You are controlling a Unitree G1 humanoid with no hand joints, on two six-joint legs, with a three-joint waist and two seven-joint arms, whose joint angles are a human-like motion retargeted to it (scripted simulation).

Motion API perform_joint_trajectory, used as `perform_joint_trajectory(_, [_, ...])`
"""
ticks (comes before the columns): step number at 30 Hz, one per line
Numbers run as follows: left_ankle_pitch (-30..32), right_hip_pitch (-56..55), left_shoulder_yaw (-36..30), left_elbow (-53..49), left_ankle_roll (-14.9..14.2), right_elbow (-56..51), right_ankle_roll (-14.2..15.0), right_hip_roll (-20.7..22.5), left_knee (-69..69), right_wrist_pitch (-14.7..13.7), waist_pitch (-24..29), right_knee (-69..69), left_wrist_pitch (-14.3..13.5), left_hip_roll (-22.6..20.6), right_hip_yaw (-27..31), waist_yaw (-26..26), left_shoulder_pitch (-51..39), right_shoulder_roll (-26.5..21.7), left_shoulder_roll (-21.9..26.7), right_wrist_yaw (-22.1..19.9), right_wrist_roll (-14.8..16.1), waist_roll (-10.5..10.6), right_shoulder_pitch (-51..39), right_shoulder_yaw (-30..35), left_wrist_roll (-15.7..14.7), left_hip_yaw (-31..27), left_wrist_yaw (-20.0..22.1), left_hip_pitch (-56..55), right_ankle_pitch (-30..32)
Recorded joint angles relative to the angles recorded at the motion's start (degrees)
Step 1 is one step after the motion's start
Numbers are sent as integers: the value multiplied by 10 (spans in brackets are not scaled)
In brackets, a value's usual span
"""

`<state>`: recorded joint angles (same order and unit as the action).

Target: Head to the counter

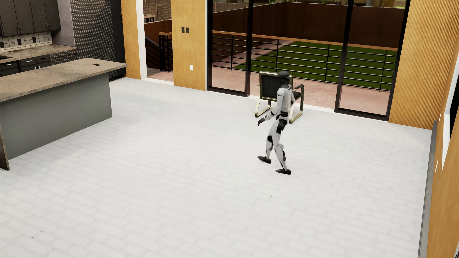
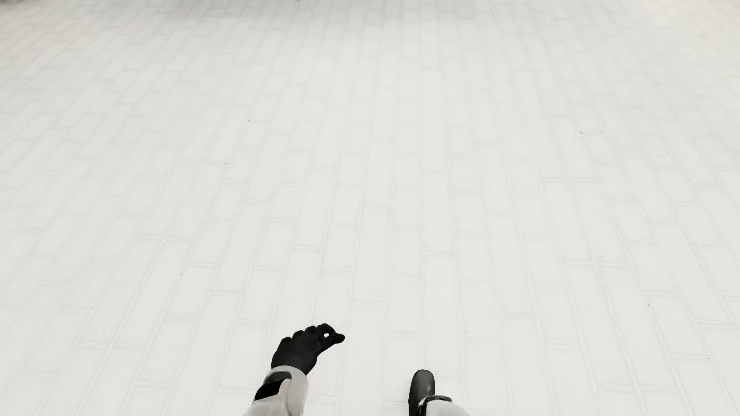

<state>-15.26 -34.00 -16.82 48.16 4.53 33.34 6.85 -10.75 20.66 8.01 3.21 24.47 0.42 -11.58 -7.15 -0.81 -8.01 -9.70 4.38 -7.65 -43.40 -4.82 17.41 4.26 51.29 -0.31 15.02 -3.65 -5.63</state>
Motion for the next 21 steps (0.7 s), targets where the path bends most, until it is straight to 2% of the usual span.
perform_joint_trajectory(1, [-5,7,-12,-3,0,10,14,9,-15,-2,-3,-92,-2,2,-6,-5,-9,-4,-2,12,-15,2,-3,10,-5,-7,1,25,10])
perform_joint_trajectory(2, [-12,0,-26,-3,-1,18,44,15,-18,-2,-5,-129,-3,2,5,-9,-16,-6,-5,15,-28,3,-2,11,-7,-13,2,48,5])
perform_joint_trajectory(3, [-18,-1,-37,-2,-3,25,53,23,-17,-2,-7,-135,-1,3,26,-13,-20,-2,-6,9,-32,5,1,5,-6,-19,2,70,5])
perform_joint_trajectory(5, [-14,-7,-49,2,-10,45,-3,40,-1,3,-12,-72,7,15,41,-19,-14,17,-6,-12,-22,11,4,-18,-5,-26,-2,108,73])
perform_joint_trajectory(6, [7,-9,-48,5,-17,60,-21,45,20,9,-15,-29,16,24,34,-21,-3,26,-6,-16,-20,15,4,-27,-5,-25,-3,120,102])
perform_joint_trajectory(7, [40,-7,-43,11,-23,76,-38,52,52,16,-18,14,29,36,25,-22,12,33,-5,-16,-22,22,1,-34,-7,-22,-3,125,104])
perform_joint_trajectory(8, [87,1,-37,20,-29,91,-57,65,100,20,-20,43,44,51,17,-23,29,41,-2,-18,-25,31,-3,-39,-10,-20,-6,118,79])
perform_joint_trajectory(9, [145,17,-36,31,-54,103,-70,80,172,20,-20,56,56,70,5,-24,42,49,4,-22,-27,41,-8,-43,-10,-18,-13,94,53])
perform_joint_trajectory(10, [216,38,-45,42,-92,111,-77,94,262,16,-20,59,64,94,-10,-24,51,56,14,-26,-28,52,-13,-46,-4,-16,-24,55,30])
perform_joint_trajectory(12, [313,81,-70,44,-133,117,-84,121,430,3,-17,55,61,136,-39,-24,68,63,44,-32,-30,74,-32,-43,10,-21,-48,-46,-9])
perform_joint_trajectory(14, [260,129,-56,17,-127,117,-93,147,517,-4,-11,47,54,141,-50,-19,101,63,67,-35,-34,89,-59,-33,-12,-32,-51,-140,-42])
perform_joint_trajectory(16, [186,179,-19,-27,-97,128,-99,169,513,-23,-6,36,57,138,-48,-9,150,60,85,-40,-42,97,-93,-23,-45,-38,-42,-219,-74])
perform_joint_trajectory(17, [142,206,-4,-39,-84,123,-100,177,477,-28,-5,28,67,132,-44,-2,167,59,81,-39,-44,99,-109,-14,-56,-44,-33,-252,-87])
perform_joint_trajectory(18, [116,232,11,-45,-83,117,-101,184,420,-35,-4,19,74,127,-39,4,179,55,80,-38,-44,100,-122,-5,-67,-50,-26,-278,-100])
perform_joint_trajectory(19, [99,257,25,-49,-69,110,-102,189,343,-40,-3,6,79,125,-32,11,190,51,78,-37,-45,101,-135,5,-74,-52,-21,-295,-110])
perform_joint_trajectory(21, [112,307,43,-47,-51,99,-104,199,154,-45,-4,-22,86,135,-18,25,207,44,72,-34,-44,100,-161,26,-75,-34,-15,-310,-125])
